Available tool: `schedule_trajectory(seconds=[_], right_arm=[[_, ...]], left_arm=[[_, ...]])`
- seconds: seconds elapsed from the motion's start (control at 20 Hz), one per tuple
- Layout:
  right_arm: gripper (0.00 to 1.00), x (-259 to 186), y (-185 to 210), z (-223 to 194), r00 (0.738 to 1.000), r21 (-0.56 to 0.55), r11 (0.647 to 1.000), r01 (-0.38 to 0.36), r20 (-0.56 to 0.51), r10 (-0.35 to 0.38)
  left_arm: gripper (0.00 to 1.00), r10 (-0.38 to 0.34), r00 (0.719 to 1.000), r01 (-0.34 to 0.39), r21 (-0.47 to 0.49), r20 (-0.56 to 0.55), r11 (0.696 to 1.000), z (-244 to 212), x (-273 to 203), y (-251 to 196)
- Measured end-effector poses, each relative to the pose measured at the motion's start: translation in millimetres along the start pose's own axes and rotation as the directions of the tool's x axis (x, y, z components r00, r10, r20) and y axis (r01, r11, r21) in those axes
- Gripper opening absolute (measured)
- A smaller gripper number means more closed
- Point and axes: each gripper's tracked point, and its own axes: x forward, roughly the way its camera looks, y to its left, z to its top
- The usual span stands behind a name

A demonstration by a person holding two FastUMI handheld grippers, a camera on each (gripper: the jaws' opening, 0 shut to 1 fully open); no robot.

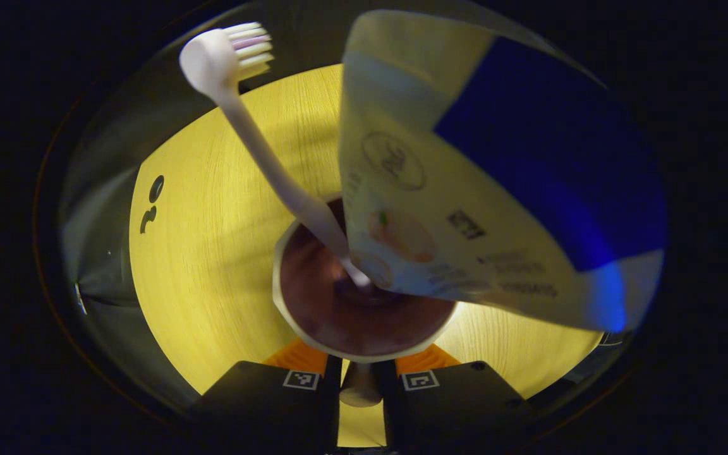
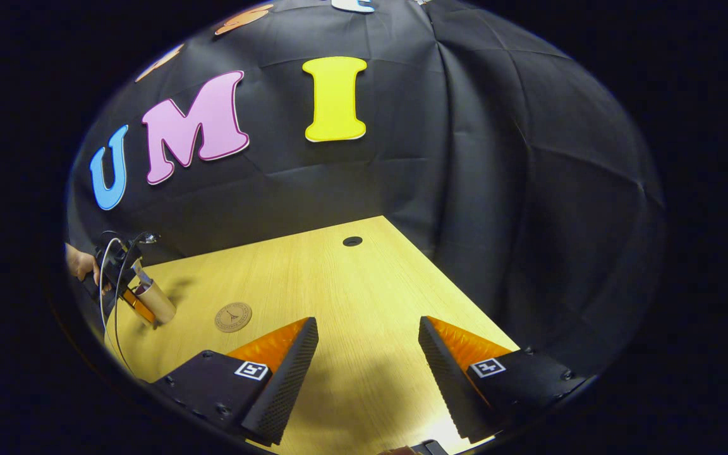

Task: Put the toothbrush and toothpaste on the desktop into the cup, then pick up the cup and place it on the coaster on the desktop.

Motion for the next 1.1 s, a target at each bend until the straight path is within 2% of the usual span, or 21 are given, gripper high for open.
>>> schedule_trajectory(seconds=[0.25, 0.3, 0.35, 0.4, 0.65, 0.95, 1.1], right_arm=[[0.99, -1, 2, 0, 1.0, 0.003, 1.0, -0.007, -0.005, 0.007], [0.99, -1, 2, 1, 1.0, 0.001, 1.0, -0.005, -0.002, 0.005], [0.99, -1, 1, 3, 1.0, 0.0, 1.0, -0.003, 0.004, 0.003], [0.98, -1, 1, 5, 1.0, 0.002, 1.0, -0.003, 0.01, 0.003], [0.99, -2, 2, 12, 1.0, 0.006, 1.0, -0.007, 0.018, 0.007], [0.99, -5, -8, 19, 0.999, 0.011, 1.0, 0.008, 0.038, -0.009], [0.99, -9, -16, 23, 0.998, 0.046, 0.999, 0.027, 0.049, -0.03]], left_arm=[[0.29, 0.006, 1.0, -0.006, -0.005, 0.025, 1.0, -1, -4, -4], [0.33, 0.011, 1.0, -0.011, -0.003, 0.027, 1.0, -1, -5, -4], [0.33, 0.015, 0.999, -0.015, -0.001, 0.034, 1.0, 1, -7, -4], [0.29, 0.017, 0.999, -0.017, 0.001, 0.045, 1.0, 2, -10, -5], [0.28, 0.015, 0.997, -0.018, 0.034, 0.077, 0.999, 7, -25, -17], [0.28, -0.03, 0.993, 0.017, 0.116, 0.11, 0.993, 20, -61, -57], [0.28, -0.035, 0.991, 0.011, 0.188, 0.126, 0.982, 32, -76, -76]])
